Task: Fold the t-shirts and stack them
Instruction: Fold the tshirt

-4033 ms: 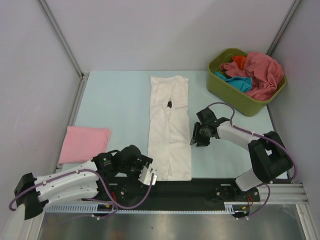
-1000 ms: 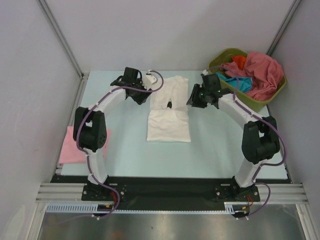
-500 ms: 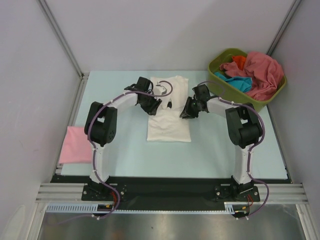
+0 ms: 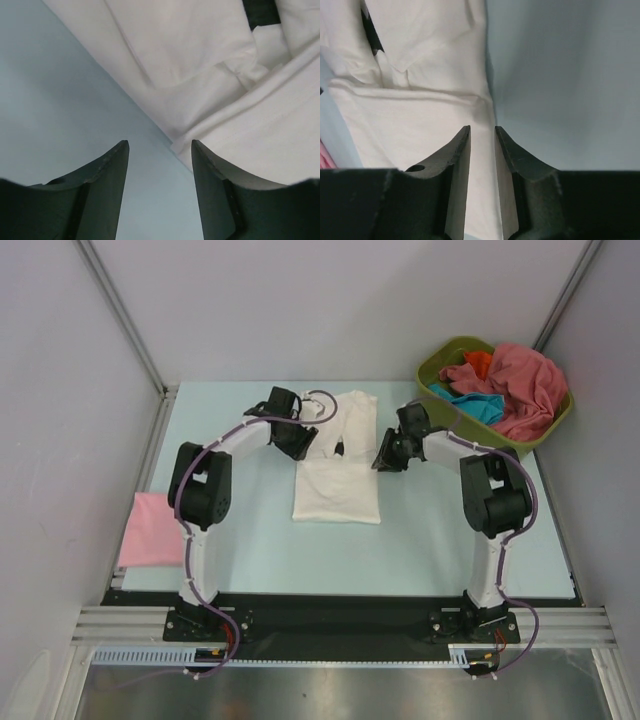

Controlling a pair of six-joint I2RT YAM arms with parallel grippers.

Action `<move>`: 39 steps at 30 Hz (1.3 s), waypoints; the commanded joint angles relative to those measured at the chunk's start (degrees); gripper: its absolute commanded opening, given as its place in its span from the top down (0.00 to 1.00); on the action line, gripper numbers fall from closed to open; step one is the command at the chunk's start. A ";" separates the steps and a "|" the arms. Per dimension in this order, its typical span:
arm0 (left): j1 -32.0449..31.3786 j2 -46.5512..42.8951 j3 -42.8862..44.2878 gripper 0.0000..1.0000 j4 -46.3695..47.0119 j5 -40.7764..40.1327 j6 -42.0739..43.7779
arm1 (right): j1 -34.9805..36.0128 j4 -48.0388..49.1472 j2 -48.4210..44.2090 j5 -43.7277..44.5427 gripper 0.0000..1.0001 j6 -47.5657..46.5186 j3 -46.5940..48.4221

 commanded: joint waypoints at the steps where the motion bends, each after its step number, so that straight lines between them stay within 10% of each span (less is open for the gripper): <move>1: 0.43 -7.30 2.65 0.41 0.59 1.07 -1.90 | -0.61 -6.31 -8.98 9.43 0.69 -4.28 1.88; 13: -10.73 -25.07 -27.65 0.44 1.72 17.25 -6.92 | 11.95 3.52 -24.29 -6.99 0.69 6.09 -22.27; 21: -10.91 -19.80 -30.84 0.44 4.37 5.31 -4.37 | 10.74 4.94 -20.60 -1.02 0.71 5.56 -28.79; 33: -10.82 -29.44 -35.07 0.40 -2.30 8.18 8.98 | 3.88 -4.45 -30.34 3.29 0.69 -0.58 -33.90; 39: -11.43 -36.66 -34.79 0.28 -5.31 11.72 24.53 | 5.63 -6.42 -34.39 6.01 0.52 0.46 -31.34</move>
